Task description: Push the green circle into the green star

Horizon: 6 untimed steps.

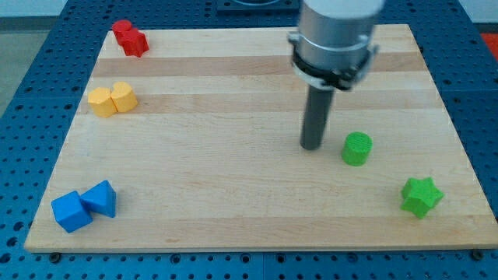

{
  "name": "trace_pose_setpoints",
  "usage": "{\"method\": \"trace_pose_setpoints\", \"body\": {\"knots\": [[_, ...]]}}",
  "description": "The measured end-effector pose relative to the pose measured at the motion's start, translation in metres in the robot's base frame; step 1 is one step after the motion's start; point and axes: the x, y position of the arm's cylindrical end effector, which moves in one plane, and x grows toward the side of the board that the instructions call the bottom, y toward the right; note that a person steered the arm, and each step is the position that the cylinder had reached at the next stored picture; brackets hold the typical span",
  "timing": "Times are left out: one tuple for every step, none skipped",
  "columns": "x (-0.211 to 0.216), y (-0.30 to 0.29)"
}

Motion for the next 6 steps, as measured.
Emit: {"method": "trace_pose_setpoints", "body": {"knots": [[-0.003,0.029],[0.023,0.058],[0.055,0.084],[0.077,0.095],[0.077,0.095],[0.076,0.092]]}}
